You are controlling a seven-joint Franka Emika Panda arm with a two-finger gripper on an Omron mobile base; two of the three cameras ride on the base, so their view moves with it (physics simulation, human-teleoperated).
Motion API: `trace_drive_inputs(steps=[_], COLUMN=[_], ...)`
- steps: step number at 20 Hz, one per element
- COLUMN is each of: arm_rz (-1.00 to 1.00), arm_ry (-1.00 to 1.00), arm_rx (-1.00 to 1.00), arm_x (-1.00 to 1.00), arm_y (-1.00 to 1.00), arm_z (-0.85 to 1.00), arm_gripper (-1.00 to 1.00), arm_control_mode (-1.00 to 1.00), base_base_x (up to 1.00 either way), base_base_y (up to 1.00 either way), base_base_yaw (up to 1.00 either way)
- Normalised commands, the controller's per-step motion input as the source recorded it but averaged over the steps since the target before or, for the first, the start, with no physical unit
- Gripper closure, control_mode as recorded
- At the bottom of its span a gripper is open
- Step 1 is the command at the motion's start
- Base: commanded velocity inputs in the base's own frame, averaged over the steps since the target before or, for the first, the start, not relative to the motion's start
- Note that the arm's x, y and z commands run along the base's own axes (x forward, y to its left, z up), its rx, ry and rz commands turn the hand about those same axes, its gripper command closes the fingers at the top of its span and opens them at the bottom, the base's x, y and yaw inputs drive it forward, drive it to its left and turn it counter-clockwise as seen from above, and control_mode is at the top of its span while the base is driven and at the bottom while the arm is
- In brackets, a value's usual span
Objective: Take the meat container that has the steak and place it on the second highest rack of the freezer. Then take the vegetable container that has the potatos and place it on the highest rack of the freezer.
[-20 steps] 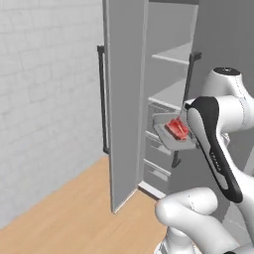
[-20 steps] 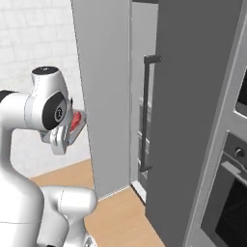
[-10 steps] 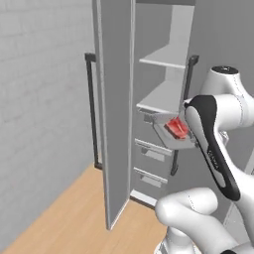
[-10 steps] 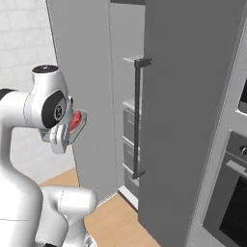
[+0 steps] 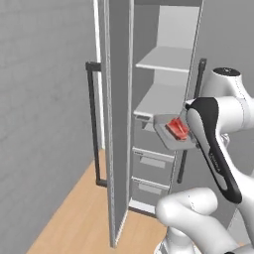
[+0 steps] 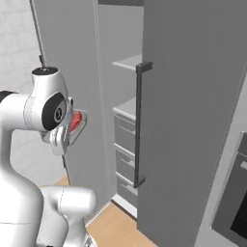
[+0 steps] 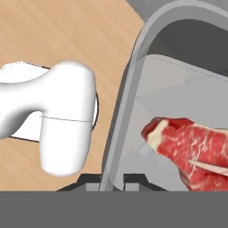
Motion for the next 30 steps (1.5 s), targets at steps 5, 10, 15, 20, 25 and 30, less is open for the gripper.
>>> trace_drive_inputs(steps=[5,10,15,20,25,30], arm_rz=[0.0,0.0,0.0,0.0,0.0,0.0], arm_ry=[0.0,0.0,0.0,0.0,0.0,0.0], arm_rx=[0.0,0.0,0.0,0.0,0.0,0.0], arm_x=[0.0,0.0,0.0,0.0,0.0,0.0], arm_y=[0.0,0.0,0.0,0.0,0.0,0.0], arm_z=[0.0,0.0,0.0,0.0,0.0,0.0], arm_gripper=[1.0,1.0,1.0,1.0,1.0,1.0], arm_control_mode=[1.0,1.0,1.0,1.0,1.0,1.0], base_base_x=[0.38,0.53,0.58,0.43,0.45,0.43], base_base_y=[-0.24,-0.11,0.22,0.55,0.13,-0.32], base_base_yaw=[-0.27,-0.16,-0.09,-0.18,-0.16,-0.17])
